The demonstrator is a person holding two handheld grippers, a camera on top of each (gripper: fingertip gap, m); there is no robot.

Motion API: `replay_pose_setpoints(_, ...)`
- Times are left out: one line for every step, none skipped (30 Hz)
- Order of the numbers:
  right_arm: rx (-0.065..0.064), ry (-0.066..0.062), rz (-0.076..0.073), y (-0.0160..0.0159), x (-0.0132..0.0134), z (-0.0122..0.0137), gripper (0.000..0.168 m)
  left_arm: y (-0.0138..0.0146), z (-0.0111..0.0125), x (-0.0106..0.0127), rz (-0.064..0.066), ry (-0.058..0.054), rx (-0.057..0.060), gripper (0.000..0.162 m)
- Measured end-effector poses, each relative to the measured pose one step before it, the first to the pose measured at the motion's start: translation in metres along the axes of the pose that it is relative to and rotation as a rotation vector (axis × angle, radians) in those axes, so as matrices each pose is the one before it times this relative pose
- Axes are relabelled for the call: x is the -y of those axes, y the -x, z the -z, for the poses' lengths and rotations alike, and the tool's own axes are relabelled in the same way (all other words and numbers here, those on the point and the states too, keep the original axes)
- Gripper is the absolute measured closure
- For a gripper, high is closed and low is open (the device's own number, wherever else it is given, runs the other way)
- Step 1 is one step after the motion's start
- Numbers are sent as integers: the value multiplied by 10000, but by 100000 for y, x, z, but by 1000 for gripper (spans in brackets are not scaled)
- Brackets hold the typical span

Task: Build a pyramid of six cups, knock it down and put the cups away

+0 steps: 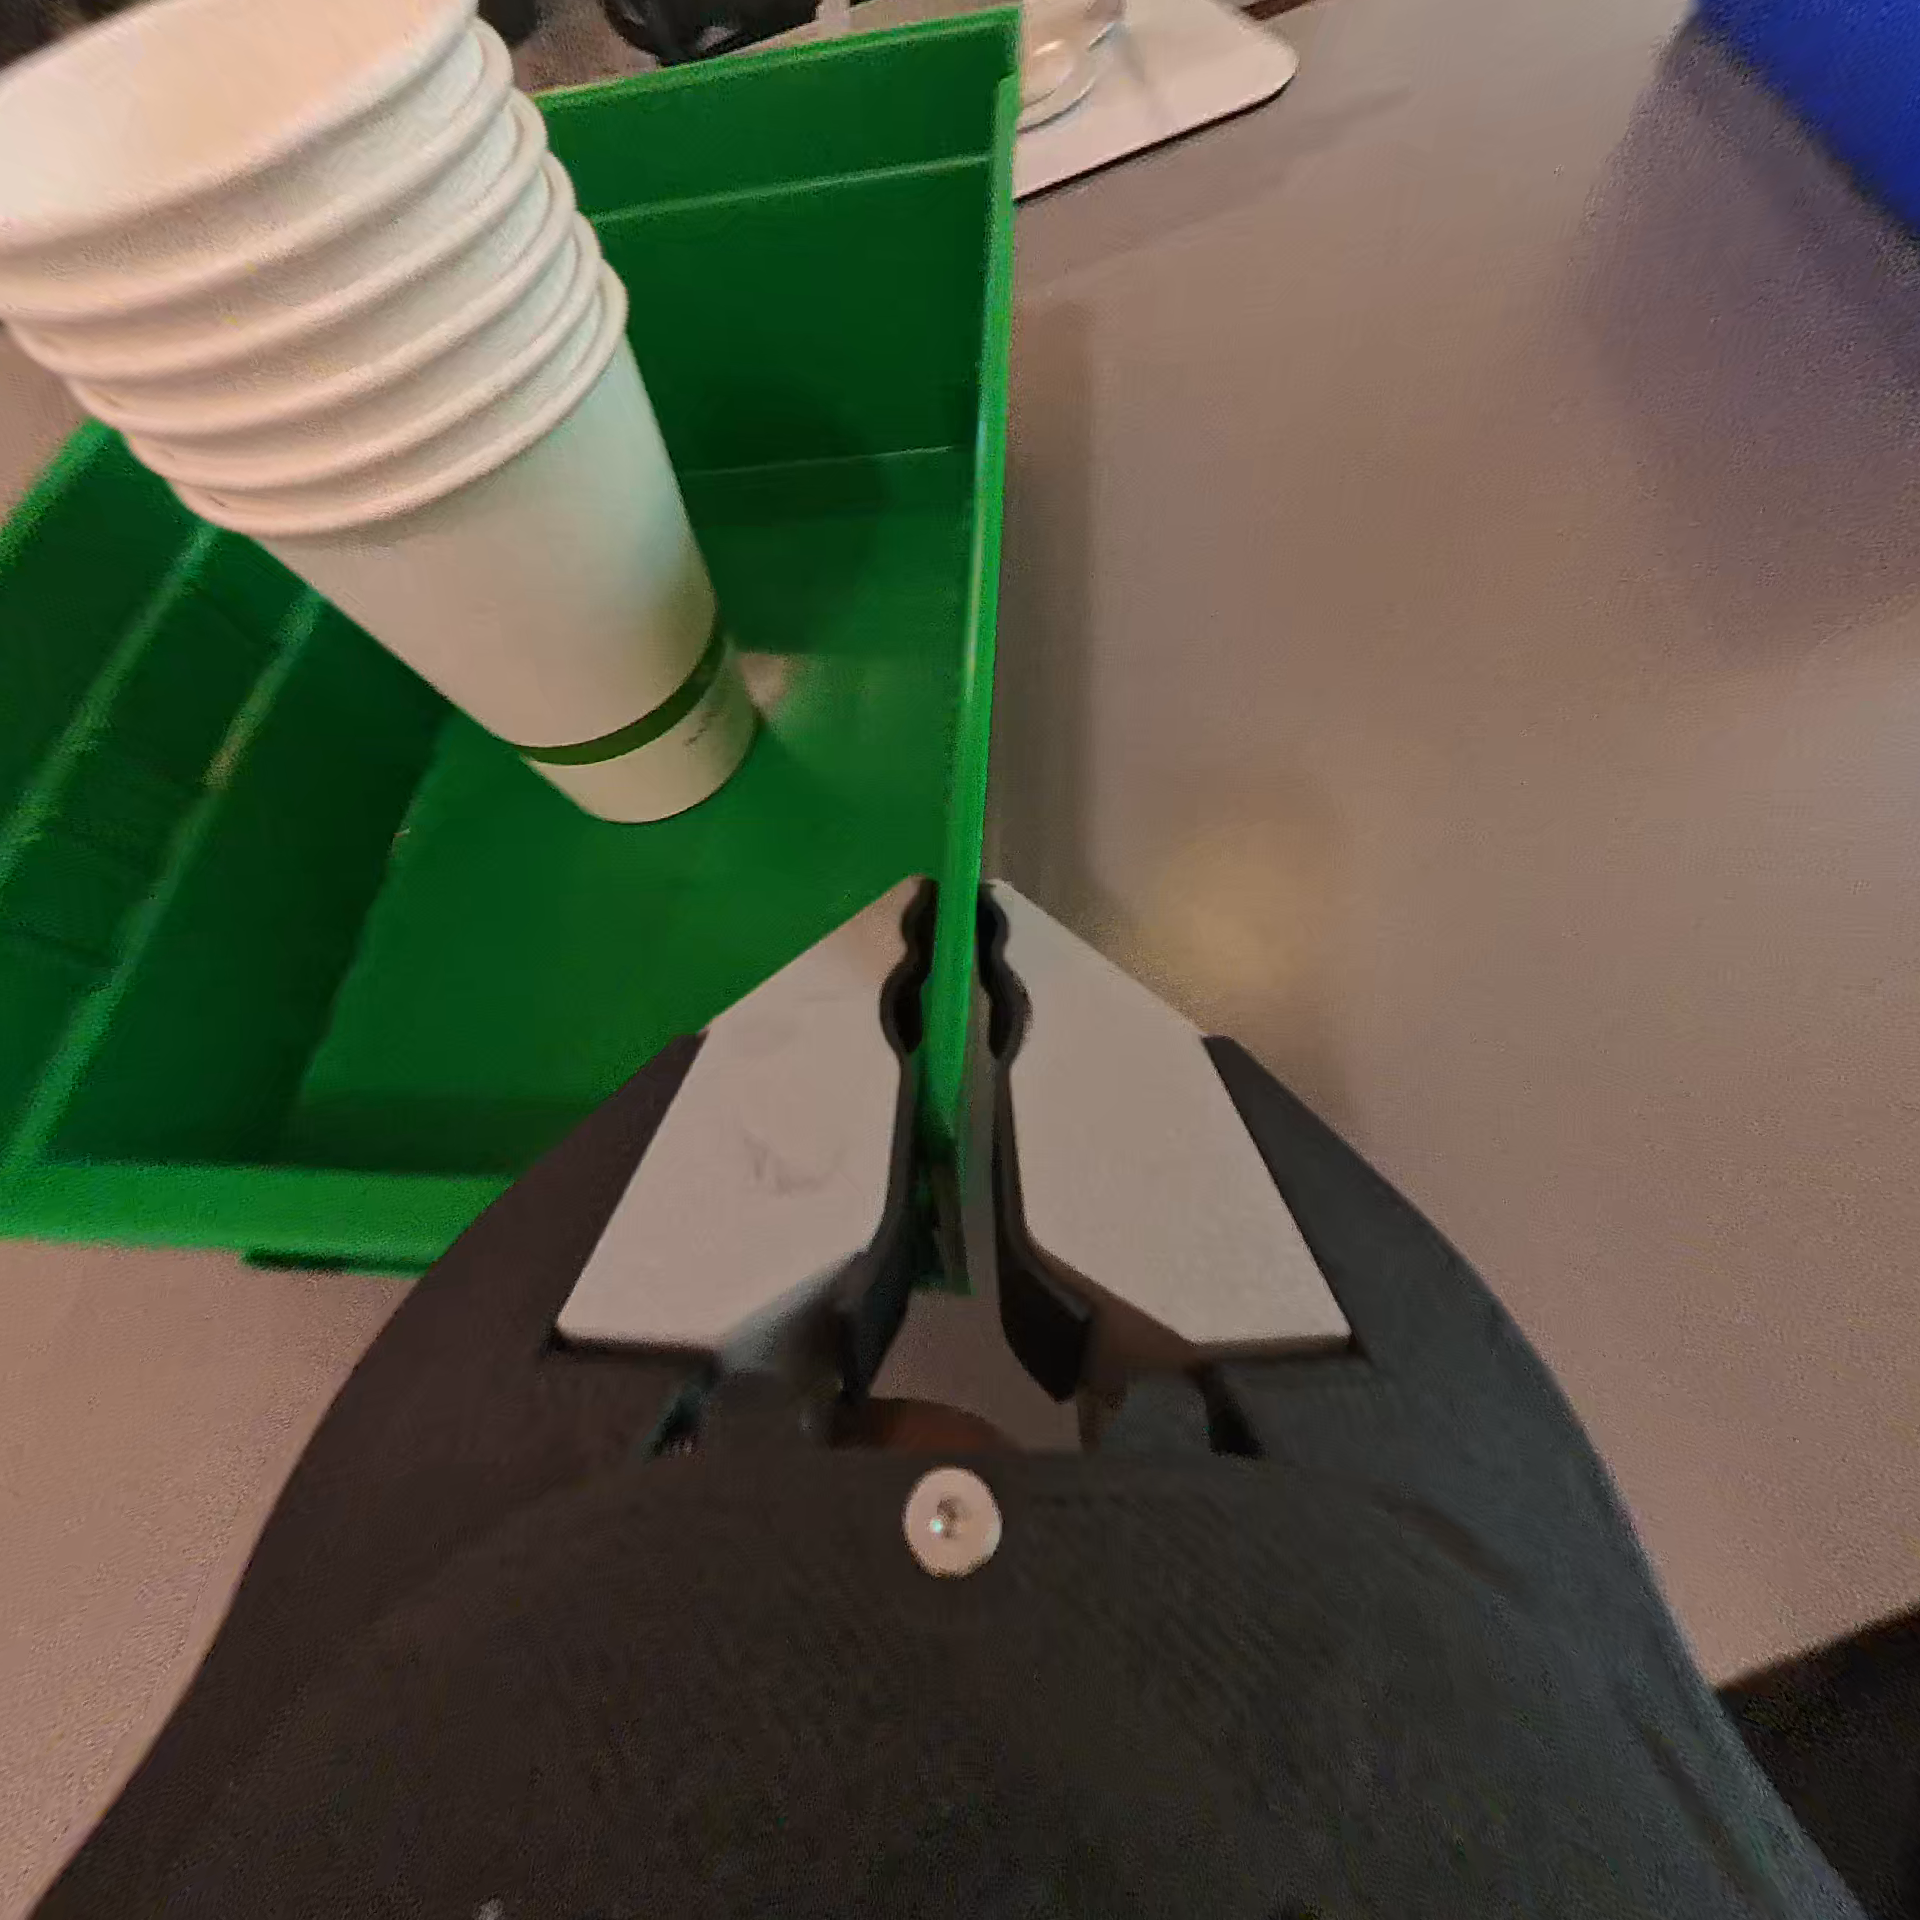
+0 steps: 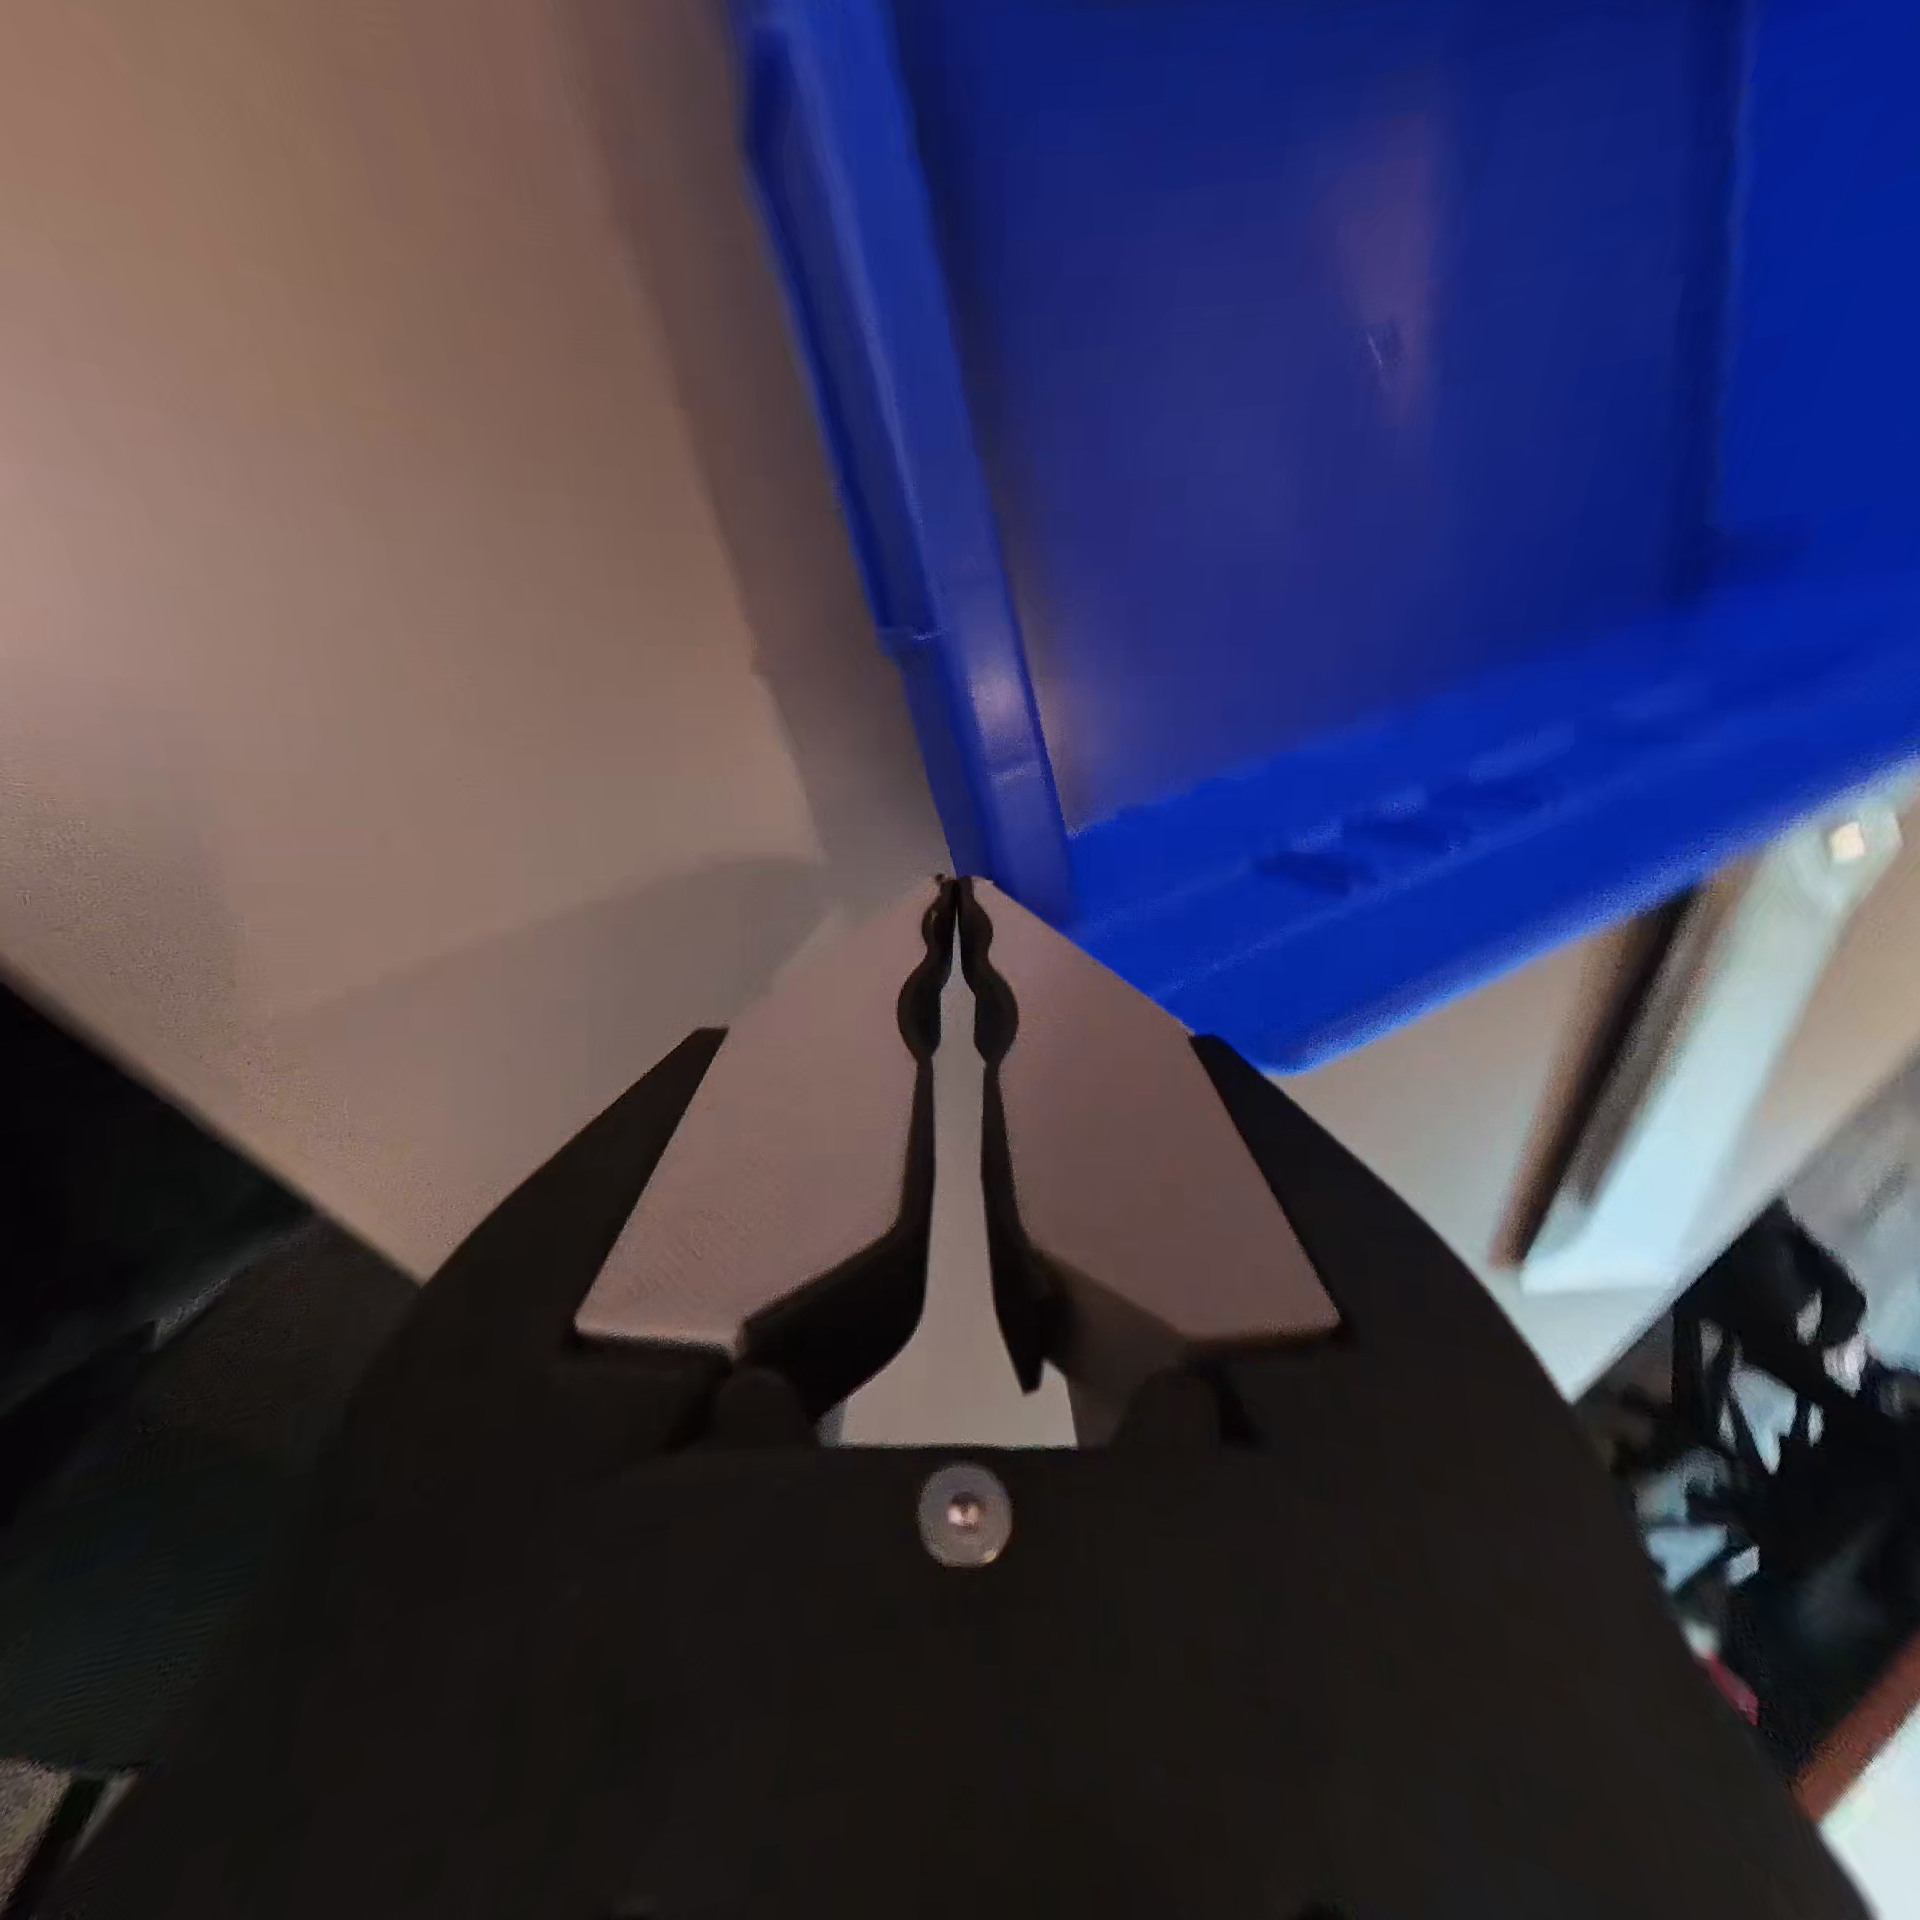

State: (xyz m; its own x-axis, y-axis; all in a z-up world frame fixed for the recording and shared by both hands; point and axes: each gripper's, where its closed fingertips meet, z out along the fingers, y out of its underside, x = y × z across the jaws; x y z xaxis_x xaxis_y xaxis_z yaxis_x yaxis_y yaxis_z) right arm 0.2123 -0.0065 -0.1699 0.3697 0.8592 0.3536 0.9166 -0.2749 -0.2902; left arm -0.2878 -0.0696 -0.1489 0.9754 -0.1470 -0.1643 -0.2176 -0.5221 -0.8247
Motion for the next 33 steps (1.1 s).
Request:
replay_pose_setpoints(-260, 249, -463, -1610, -1377, -271, 168, -801, -26, 323, 252, -148, -345, 159)
replay_pose_setpoints(-149, 71, -544, -1410, -975, -229, 165, -840, -40, 307, 51, -133, -260, 157)
replay_pose_setpoints(-79, -77, -557, -1172, -591, -103, 161, -922, -83, 231, -85, -64, -241, 152)
replay_pose_setpoints(11, -196, -486, -781, -240, 75, 156, -910, -60, 240, -120, -39, -219, 148)
replay_pose_setpoints(131, -353, -359, -248, 179, 294, 150, -824, -1, 388, -111, -90, -182, 146)
replay_pose_setpoints(238, -575, -160, 317, 710, 430, 144, -660, 149, 700, -47, -249, -124, 146)
replay_pose_setpoints(309, -759, 22, 805, 1128, 467, 139, -491, 366, 1084, 98, -457, -87, 144)
replay_pose_setpoints(303, -826, 71, 1059, 1343, 338, 135, -272, 495, 1244, 279, -519, -46, 141)
replay_pose_setpoints(294, -785, 70, 1193, 1435, 125, 127, 9, 500, 1138, 337, -423, 60, 138)
replay_pose_setpoints(246, -703, 55, 1218, 1416, -143, 117, 197, 355, 799, 193, -226, 149, 132)
replay_pose_setpoints(153, -571, 51, 1119, 1258, -374, 110, 241, 79, 172, -36, 98, 179, 126)
replay_pose_setpoints(100, -415, 104, 999, 1051, -560, 104, 278, -247, -530, -186, 450, 216, 117)
replay_pose_setpoints(30, -278, 139, 831, 877, -744, 99, 247, -536, -974, -224, 652, 234, 108)
replay_pose_setpoints(15, -149, 135, 708, 747, -874, 94, 53, -734, -1104, -246, 663, 183, 105)
replay_pose_setpoints(48, -43, 89, 680, 628, -952, 93, -28, -777, -939, -316, 522, 196, 107)
replay_pose_setpoints(100, -2, 54, 652, 578, -1029, 95, 77, -676, -555, -389, 261, 281, 116)
replay_pose_setpoints(-1, 67, 63, 367, 469, -1079, 97, -182, -415, 65, -295, -127, 116, 148)
replay_pose_setpoints(-216, 171, 85, -56, 310, -1068, 101, 14, -291, 260, -23, -187, 175, 154)
replay_pose_setpoints(-274, 200, 154, -201, 236, -985, 103, 489, -295, 67, 71, -6, 407, 158)
replay_pose_setpoints(-227, 203, 202, -220, 126, -887, 108, 493, -255, 42, -36, 19, 333, 158)
replay_pose_setpoints(-236, 277, 171, -355, -119, -749, 117, 306, -222, 51, -26, -27, 137, 158)
replay_pose_setpoints(-213, 295, 112, -447, -289, -589, 127, 129, -173, 83, 189, -76, -49, 159)
replay_pose_setpoints(-157, 252, 66, -448, -403, -425, 138, 112, -99, 48, 368, -74, -138, 159)
replay_pose_setpoints(168, 35, -28, -20, -235, -212, 138, 257, -60, -19, 344, -52, -61, 159)
replay_pose_setpoints(156, -179, -240, -95, -42, 68, 139, 507, -17, -89, 230, -35, 103, 159)
replay_pose_setpoints(85, -78, -183, -223, -261, 155, 139, 651, -3, -125, 167, -35, 207, 159)
replay_pose_setpoints(-43, -15, -117, -397, -423, 223, 140, 595, 17, -118, 211, -61, 152, 158)
replay_pose_setpoints(-151, 28, -84, -573, -532, 282, 142, 395, 31, -78, 316, -87, 13, 159)
replay_pose_setpoints(-234, 45, -46, -685, -612, 306, 145, 360, 48, -49, 297, -81, 37, 159)
replay_pose_setpoints(-259, 46, -13, -729, -642, 323, 148, 407, 23, -45, 147, -62, 152, 159)
replay_pose_setpoints(-237, 54, -21, -732, -670, 316, 151, 355, -44, -19, 80, -66, 184, 159)
replay_pose_setpoints(-187, 54, -61, -681, -640, 279, 154, 340, -85, 36, 81, -74, 188, 159)
replay_pose_setpoints(-135, 52, -112, -628, -581, 243, 155, 331, -155, 55, 34, -48, 215, 159)
